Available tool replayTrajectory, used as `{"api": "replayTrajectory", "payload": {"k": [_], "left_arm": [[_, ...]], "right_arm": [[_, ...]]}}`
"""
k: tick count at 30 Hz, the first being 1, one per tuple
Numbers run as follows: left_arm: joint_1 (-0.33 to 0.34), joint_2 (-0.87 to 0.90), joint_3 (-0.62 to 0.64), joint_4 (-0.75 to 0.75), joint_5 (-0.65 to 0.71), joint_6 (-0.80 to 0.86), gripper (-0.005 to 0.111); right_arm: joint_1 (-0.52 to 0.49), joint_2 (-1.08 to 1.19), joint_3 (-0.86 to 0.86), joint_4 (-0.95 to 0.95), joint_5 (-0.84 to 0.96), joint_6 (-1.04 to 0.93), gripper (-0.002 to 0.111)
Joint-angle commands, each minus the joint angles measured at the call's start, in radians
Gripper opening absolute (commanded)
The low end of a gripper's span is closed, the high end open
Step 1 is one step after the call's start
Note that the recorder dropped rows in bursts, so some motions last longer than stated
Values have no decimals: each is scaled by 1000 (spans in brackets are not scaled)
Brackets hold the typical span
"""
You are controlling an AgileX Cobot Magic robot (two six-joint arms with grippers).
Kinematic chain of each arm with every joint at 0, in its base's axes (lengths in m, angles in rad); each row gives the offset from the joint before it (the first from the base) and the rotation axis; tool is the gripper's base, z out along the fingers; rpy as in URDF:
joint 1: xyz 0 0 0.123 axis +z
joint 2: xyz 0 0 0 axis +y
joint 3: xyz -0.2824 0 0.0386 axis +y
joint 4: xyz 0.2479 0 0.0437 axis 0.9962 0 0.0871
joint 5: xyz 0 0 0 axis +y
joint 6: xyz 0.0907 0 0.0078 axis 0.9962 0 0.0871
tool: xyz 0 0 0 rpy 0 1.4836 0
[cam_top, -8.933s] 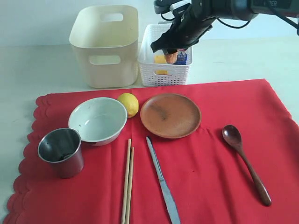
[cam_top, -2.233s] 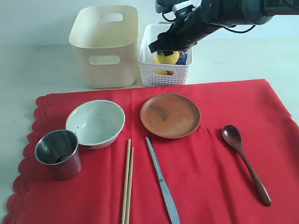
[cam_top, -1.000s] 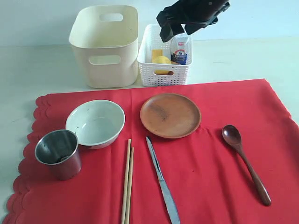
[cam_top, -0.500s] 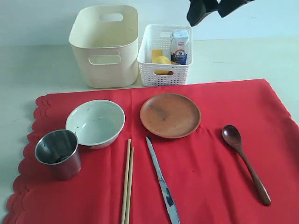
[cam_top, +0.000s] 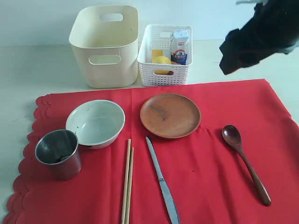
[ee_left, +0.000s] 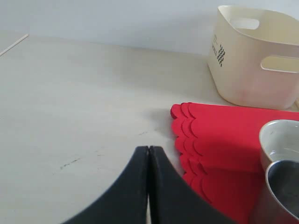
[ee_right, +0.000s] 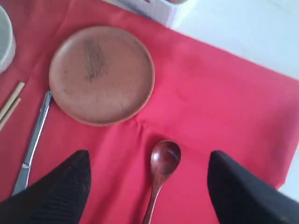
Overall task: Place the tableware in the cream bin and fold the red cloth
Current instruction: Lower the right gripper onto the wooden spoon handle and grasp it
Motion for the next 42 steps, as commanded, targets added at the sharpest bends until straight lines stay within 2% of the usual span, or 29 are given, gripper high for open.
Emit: {"api": "replayTrajectory", "payload": {"k": [1,10,19,33,38,40,42], "left_arm": [[1,-5,2,3,-10,2,0],[1,-5,2,3,-10,2,0],[1,-5,2,3,-10,2,0],[1,-5,2,3,-10,2,0],[1,-5,2,3,-10,2,0],[1,-5,2,3,-10,2,0],[1,-5,2,3,-10,2,0]], "right_arm": [[-3,11,101,-13,-33,13,68],[-3,126,165,-18,-33,62,66],[-3,298,173,-159,17,187,46],[-3,500,173,-142,29,177,46],[-3,526,173,-65,10,101,46],[-3,526,173,-53,2,92,42],[-3,526,170,-56,6,92,33]]}}
